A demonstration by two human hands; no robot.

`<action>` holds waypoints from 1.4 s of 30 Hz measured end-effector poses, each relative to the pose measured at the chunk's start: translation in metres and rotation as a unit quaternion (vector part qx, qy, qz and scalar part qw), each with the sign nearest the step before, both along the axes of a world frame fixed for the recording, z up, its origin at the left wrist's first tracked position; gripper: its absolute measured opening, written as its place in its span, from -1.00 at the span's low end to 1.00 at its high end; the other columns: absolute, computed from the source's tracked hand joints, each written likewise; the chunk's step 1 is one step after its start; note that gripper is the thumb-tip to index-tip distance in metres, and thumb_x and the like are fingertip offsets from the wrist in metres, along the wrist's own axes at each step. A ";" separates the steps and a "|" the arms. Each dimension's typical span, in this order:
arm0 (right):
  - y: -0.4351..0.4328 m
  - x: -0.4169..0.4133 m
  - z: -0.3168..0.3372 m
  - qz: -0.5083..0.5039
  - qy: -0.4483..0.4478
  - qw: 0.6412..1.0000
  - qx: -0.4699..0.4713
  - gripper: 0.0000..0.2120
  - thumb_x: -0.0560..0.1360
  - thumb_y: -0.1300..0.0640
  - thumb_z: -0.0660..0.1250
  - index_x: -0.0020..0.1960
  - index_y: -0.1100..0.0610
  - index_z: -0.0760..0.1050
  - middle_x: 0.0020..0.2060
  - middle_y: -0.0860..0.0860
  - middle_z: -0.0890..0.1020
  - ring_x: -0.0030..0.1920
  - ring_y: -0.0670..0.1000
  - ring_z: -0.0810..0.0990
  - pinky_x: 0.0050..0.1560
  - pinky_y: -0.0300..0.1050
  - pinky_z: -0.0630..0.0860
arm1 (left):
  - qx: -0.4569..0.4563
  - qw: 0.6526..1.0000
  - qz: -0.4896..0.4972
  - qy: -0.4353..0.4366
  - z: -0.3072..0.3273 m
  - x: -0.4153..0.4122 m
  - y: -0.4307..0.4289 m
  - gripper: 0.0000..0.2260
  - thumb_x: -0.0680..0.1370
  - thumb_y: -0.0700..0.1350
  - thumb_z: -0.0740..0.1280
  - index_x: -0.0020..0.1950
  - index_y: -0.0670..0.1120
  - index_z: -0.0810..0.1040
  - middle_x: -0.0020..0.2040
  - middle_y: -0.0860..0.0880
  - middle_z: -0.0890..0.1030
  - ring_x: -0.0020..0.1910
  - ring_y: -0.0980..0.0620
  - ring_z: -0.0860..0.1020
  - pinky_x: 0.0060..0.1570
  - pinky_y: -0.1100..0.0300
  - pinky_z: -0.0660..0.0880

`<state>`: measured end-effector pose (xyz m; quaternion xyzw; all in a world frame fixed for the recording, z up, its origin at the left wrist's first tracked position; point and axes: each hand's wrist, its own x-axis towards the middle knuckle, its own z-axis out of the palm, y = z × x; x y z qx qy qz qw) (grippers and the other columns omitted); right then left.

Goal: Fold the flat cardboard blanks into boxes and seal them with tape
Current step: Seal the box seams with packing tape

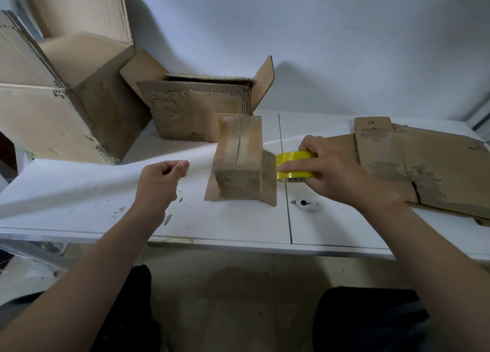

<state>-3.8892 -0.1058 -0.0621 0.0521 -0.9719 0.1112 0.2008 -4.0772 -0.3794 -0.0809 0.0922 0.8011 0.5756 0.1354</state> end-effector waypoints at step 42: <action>-0.033 -0.039 -0.038 -0.041 -0.081 0.994 -0.058 -0.64 0.46 0.19 0.52 0.23 -0.03 0.65 -0.06 -0.06 0.41 -0.04 -0.06 0.34 -0.10 -0.16 0.34 | -0.067 0.991 -0.001 0.113 -0.021 0.019 0.054 -0.72 0.64 -0.18 0.11 0.03 -0.07 0.64 -0.05 0.05 0.66 -0.05 0.09 0.59 -0.14 0.20 0.50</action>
